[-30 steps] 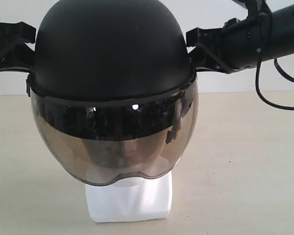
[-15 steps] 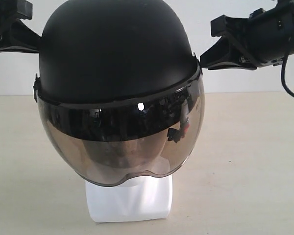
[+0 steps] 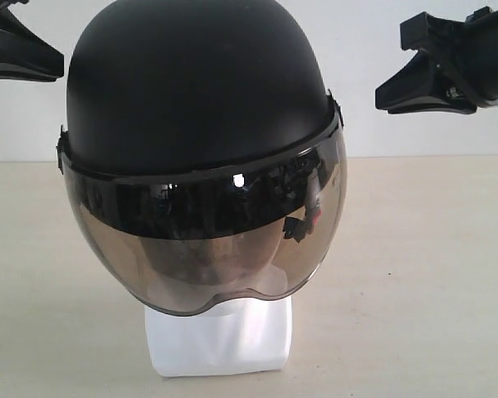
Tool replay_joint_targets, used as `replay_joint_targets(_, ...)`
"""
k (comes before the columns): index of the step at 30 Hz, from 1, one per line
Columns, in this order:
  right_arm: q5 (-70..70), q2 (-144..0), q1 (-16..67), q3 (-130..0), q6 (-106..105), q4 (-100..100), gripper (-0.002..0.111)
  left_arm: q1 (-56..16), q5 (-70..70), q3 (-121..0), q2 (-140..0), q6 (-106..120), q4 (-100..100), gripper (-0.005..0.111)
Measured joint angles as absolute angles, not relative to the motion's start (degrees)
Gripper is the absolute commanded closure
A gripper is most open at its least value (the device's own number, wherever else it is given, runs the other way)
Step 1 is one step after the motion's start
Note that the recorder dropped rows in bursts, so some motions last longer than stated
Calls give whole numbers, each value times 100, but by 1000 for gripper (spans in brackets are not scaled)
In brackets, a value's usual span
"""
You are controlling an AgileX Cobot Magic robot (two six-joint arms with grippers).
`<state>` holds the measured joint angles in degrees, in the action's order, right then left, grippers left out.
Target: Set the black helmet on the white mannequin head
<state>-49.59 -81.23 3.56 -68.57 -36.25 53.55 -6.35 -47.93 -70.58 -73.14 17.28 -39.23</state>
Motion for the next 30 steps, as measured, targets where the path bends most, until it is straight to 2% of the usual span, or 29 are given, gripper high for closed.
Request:
replay_joint_targets(2, -5162, -8087, 356, -6857, -3682, 5355, 94, -635, -4947, -7058, -7139, 1594, -3827, 102)
replay_joint_targets(5, -5263, -8054, 349, -6857, -3721, 5314, 108, -635, -5119, -7058, -6887, 1397, -3613, 102)
replay_joint_targets(17, -5775, -7432, 390, -6857, -3509, 5262, 108, -635, -5650, -7058, -6429, 769, -2687, 102)
replay_joint_targets(30, -6096, -7368, 1135, -6857, -3183, 5174, 108, -635, -5537, -7058, -6429, 759, -2665, 102)
